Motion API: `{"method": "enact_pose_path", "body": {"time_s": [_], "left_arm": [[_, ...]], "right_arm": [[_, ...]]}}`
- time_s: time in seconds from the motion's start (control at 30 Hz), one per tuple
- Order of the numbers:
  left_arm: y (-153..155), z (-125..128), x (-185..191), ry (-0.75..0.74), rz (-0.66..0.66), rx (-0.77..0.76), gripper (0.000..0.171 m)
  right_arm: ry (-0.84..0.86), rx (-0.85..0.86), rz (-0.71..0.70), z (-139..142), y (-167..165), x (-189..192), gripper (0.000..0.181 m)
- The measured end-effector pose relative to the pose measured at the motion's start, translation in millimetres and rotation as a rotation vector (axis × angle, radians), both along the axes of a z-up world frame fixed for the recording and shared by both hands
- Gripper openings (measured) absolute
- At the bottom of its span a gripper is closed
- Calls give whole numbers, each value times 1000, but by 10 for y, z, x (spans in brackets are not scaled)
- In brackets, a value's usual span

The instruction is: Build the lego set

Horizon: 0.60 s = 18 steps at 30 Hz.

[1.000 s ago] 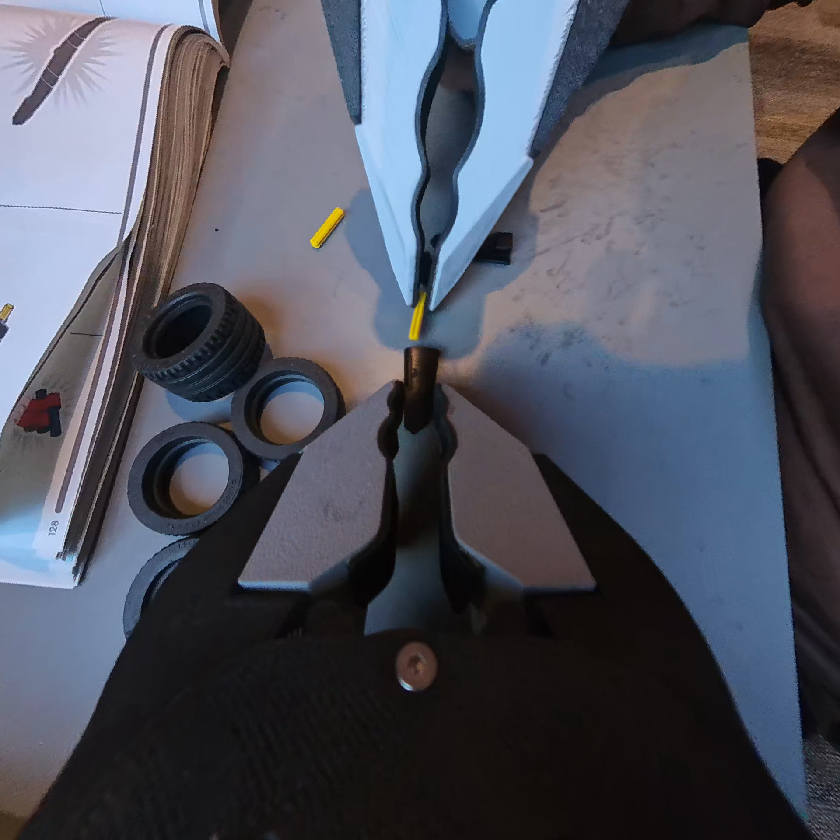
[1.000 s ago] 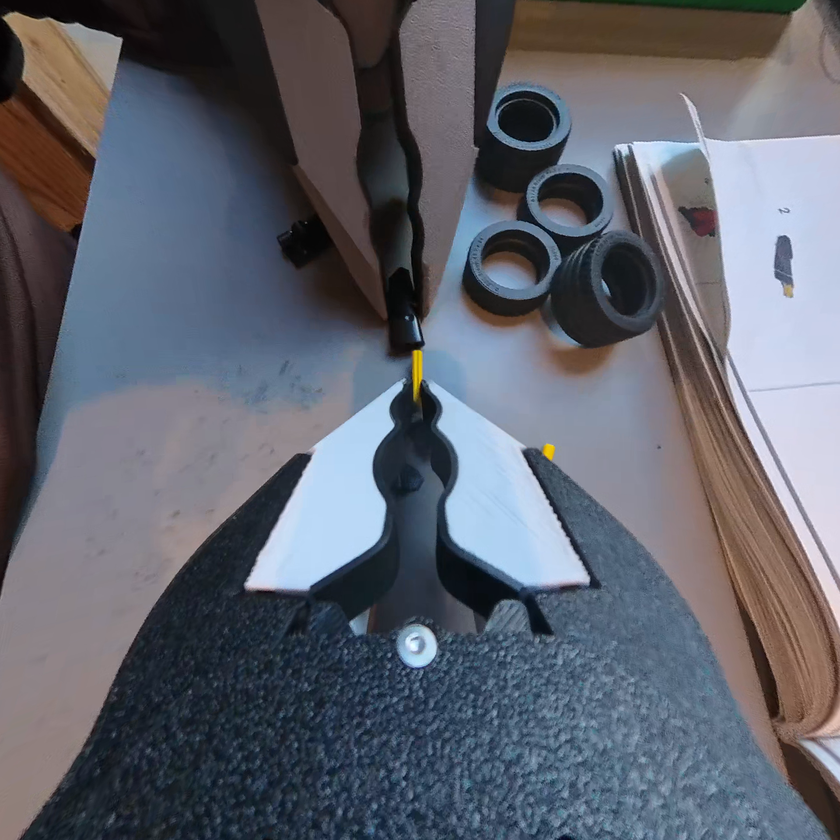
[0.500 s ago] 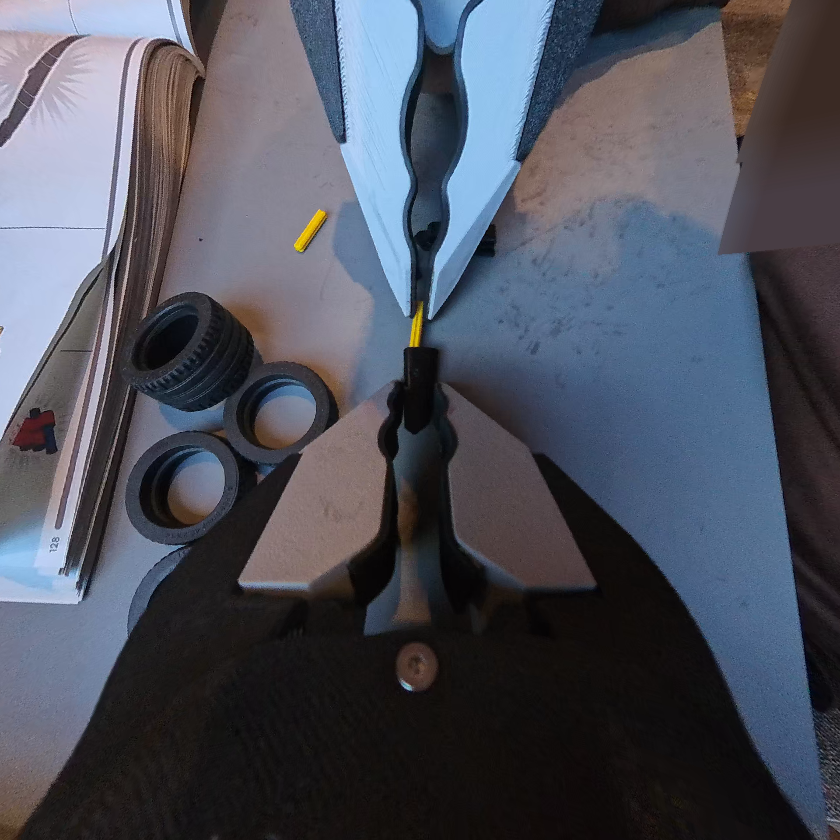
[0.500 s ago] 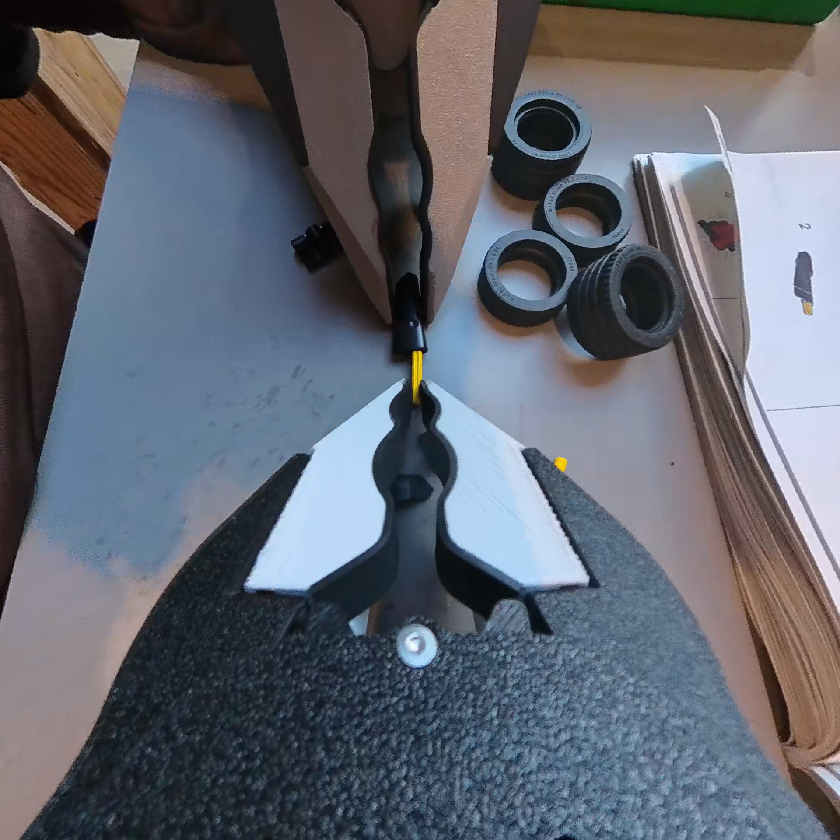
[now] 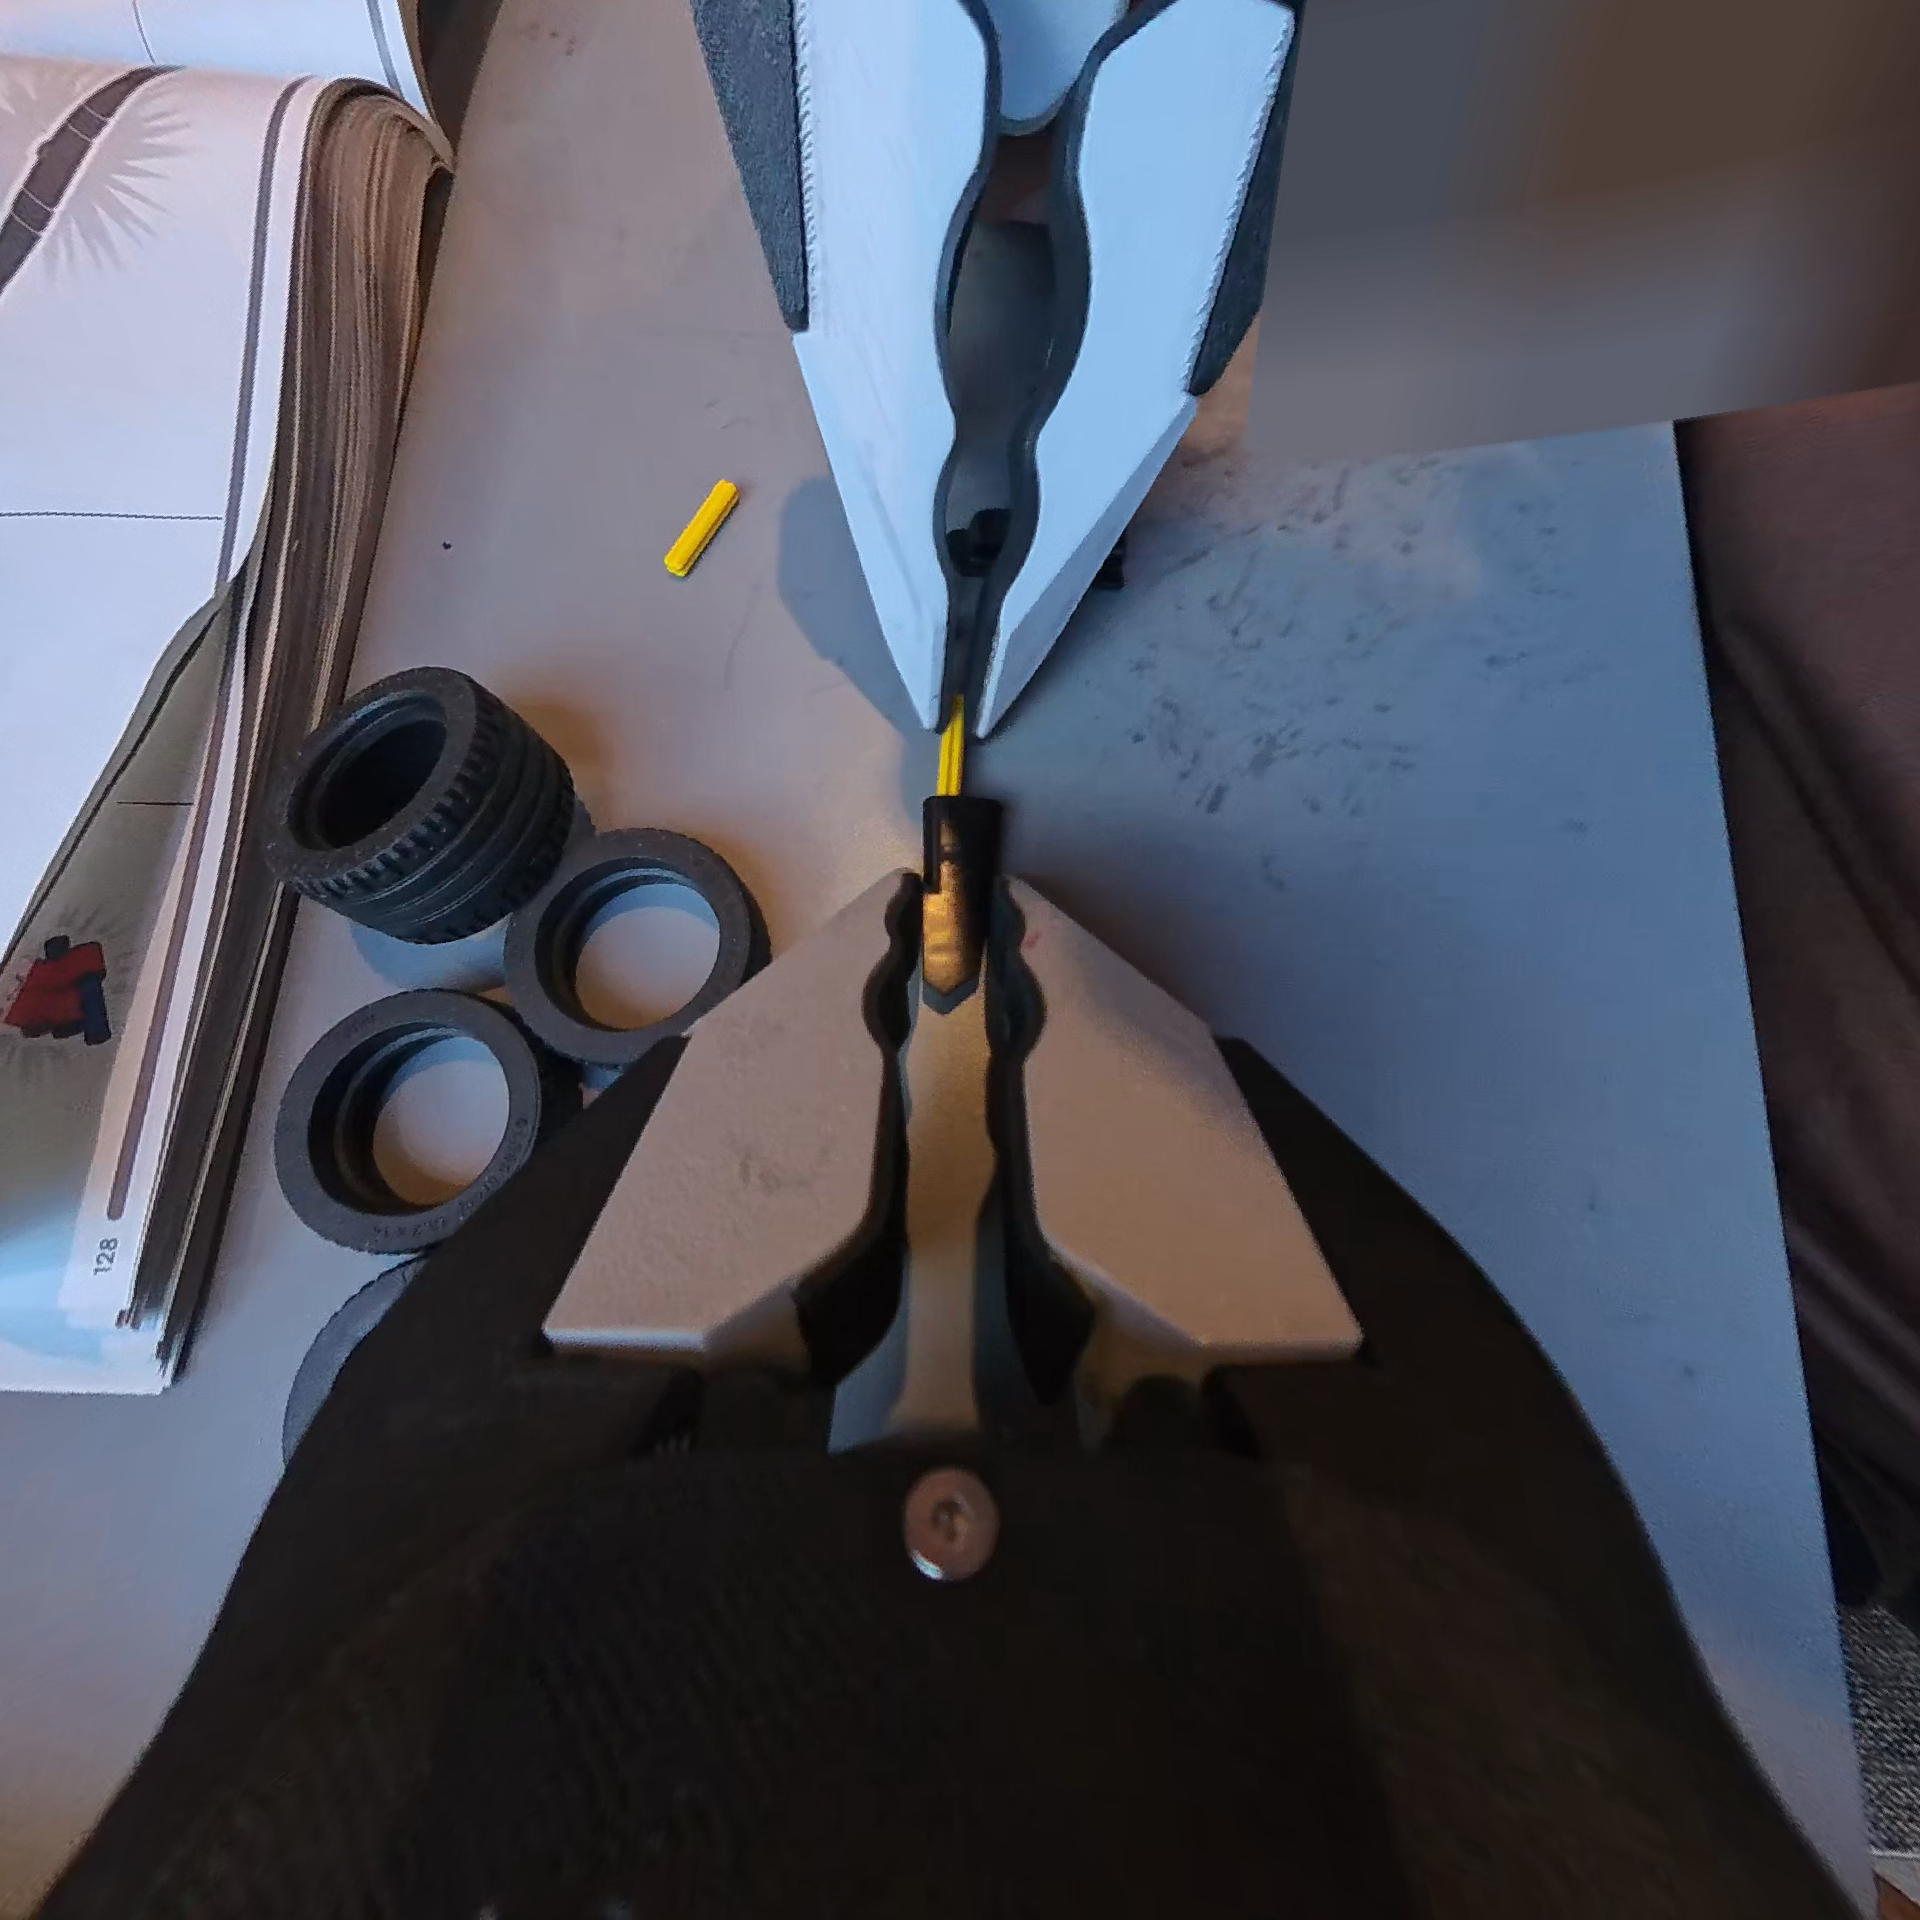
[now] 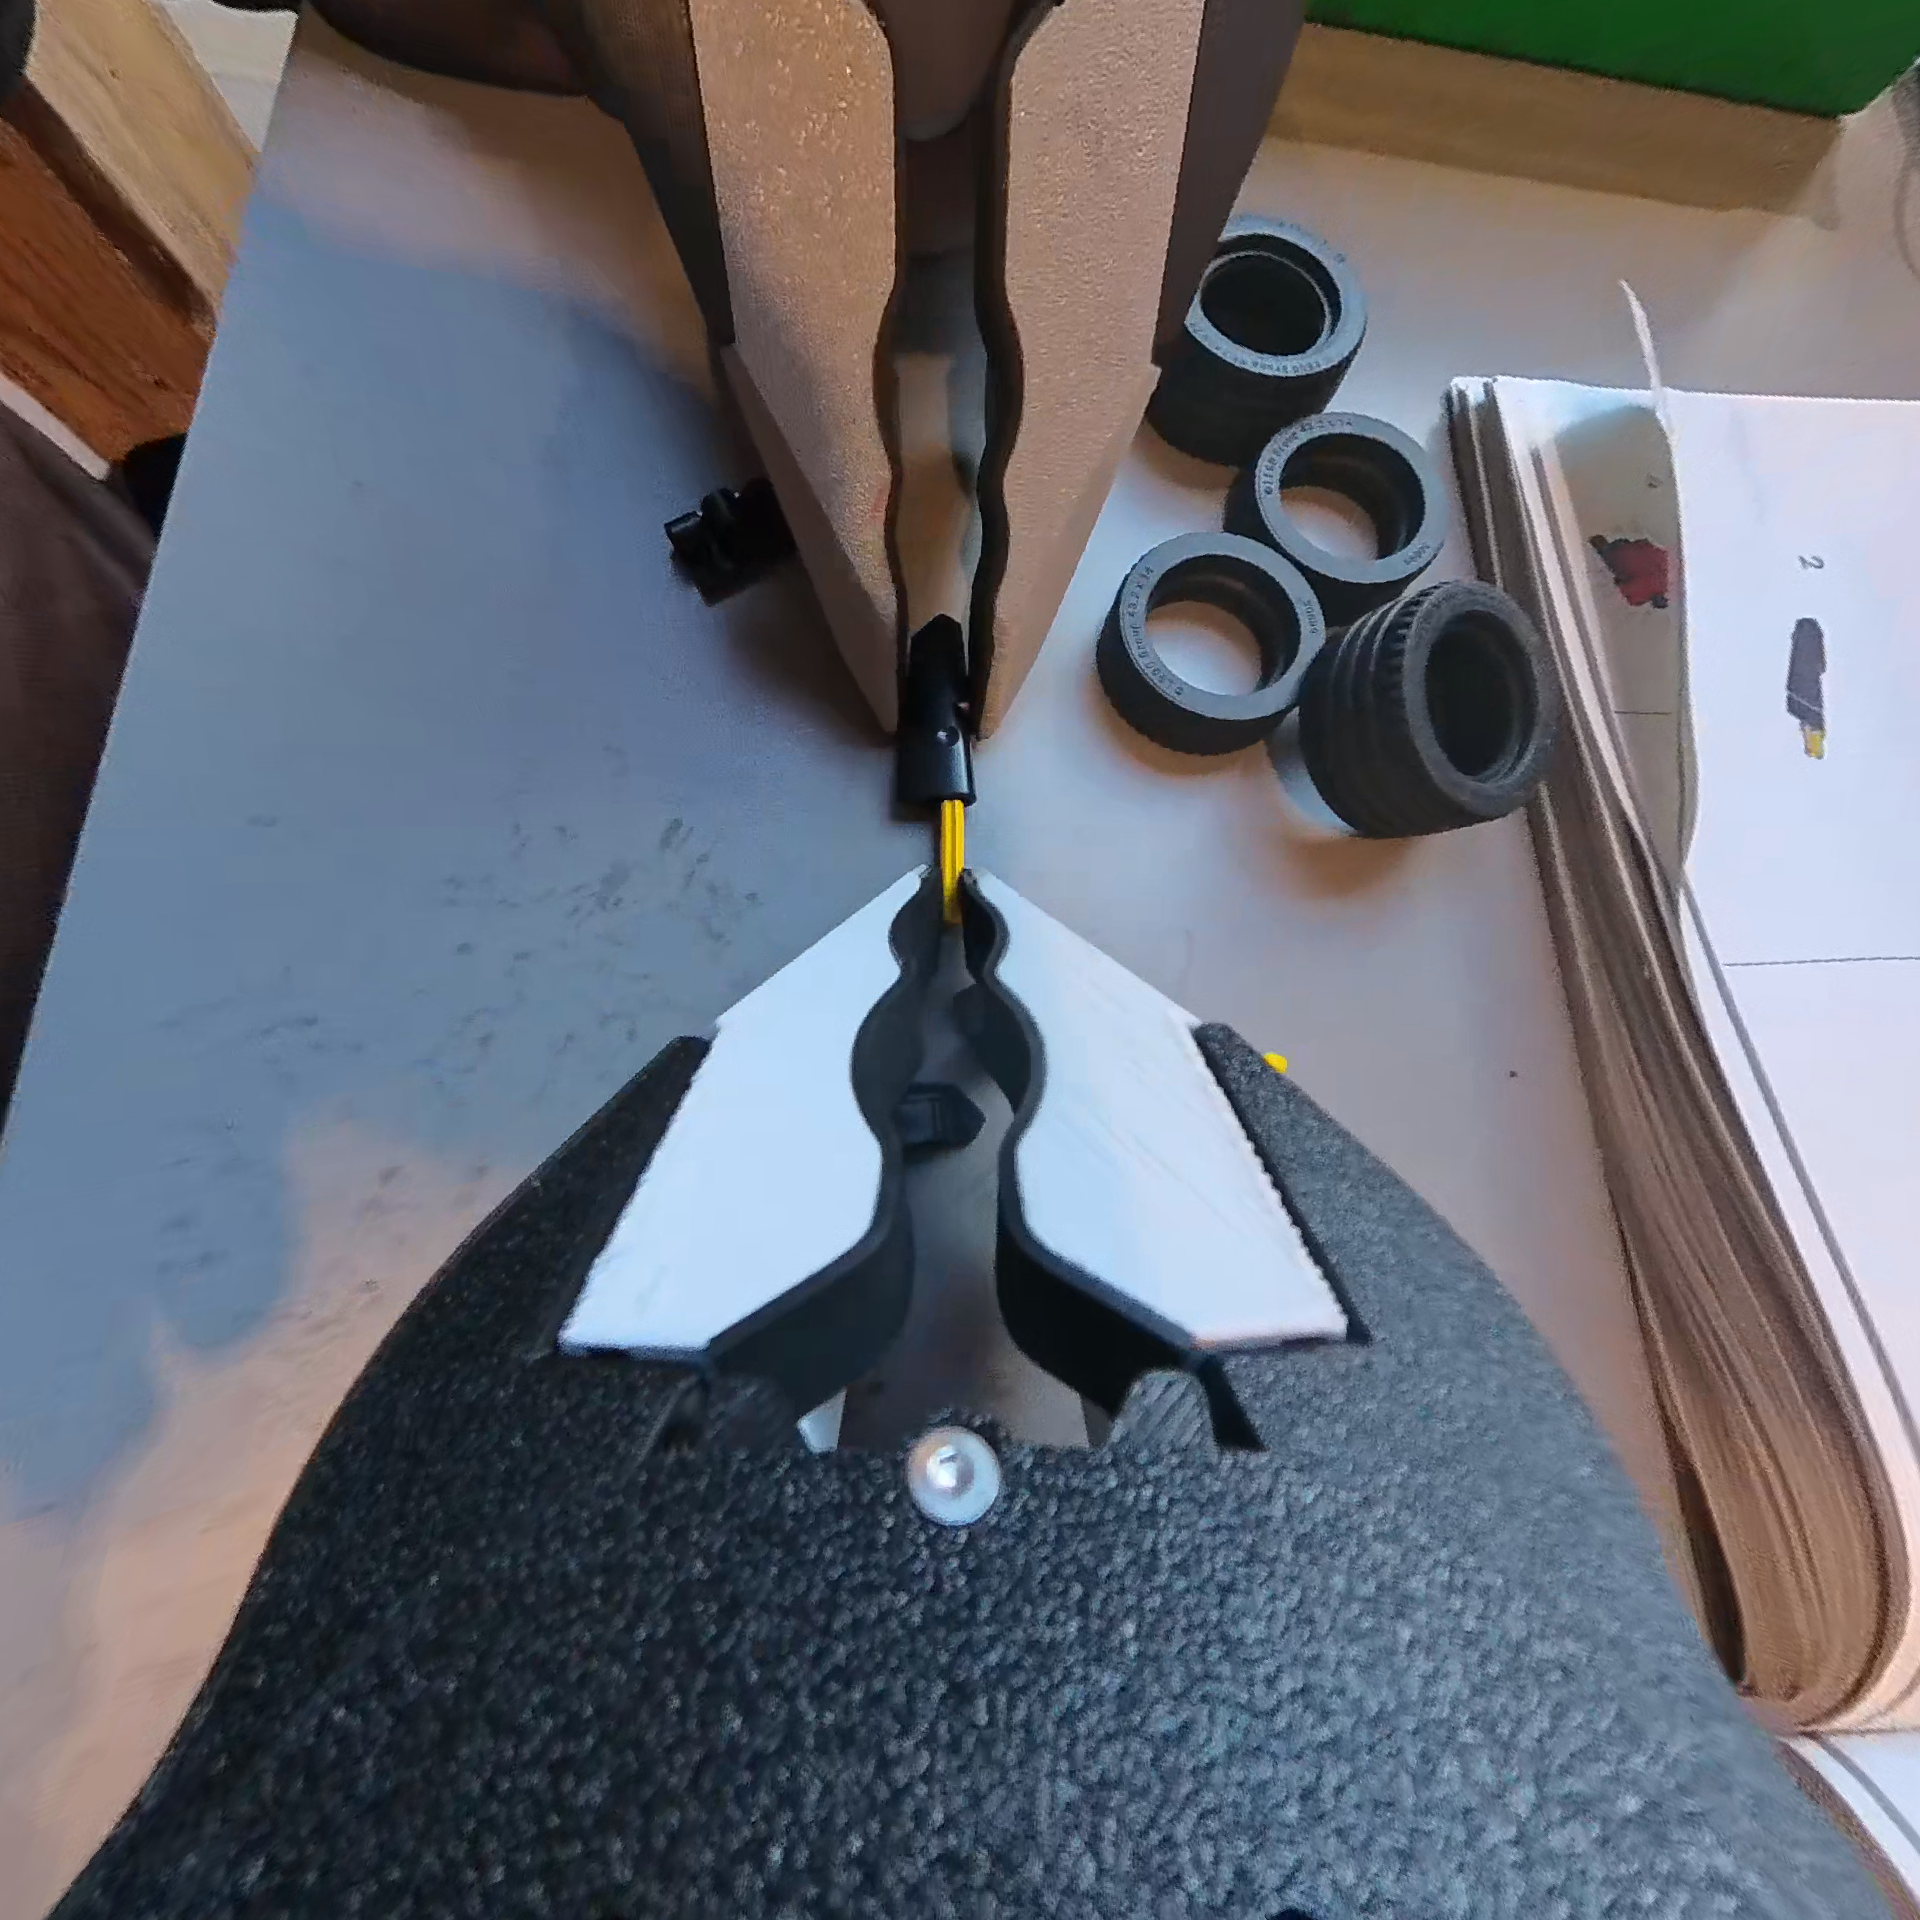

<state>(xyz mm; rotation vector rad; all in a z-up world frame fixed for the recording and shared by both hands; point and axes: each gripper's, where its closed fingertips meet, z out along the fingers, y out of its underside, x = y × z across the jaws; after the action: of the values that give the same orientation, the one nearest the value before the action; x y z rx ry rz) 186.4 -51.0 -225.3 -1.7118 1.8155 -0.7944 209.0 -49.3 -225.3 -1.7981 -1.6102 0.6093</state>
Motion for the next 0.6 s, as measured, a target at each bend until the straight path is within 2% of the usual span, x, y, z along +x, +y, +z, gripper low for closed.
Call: {"method": "enact_pose_path", "body": {"time_s": [0.3, 0.6], "left_arm": [[-5, 0, 5, 0, -11, 10, 10], [-12, 0, 5, 0, -16, 3, 11]], "right_arm": [[32, -192, -39, -5, -13, -4, 1], [27, -124, -17, 9, -25, -7, 1]]}}
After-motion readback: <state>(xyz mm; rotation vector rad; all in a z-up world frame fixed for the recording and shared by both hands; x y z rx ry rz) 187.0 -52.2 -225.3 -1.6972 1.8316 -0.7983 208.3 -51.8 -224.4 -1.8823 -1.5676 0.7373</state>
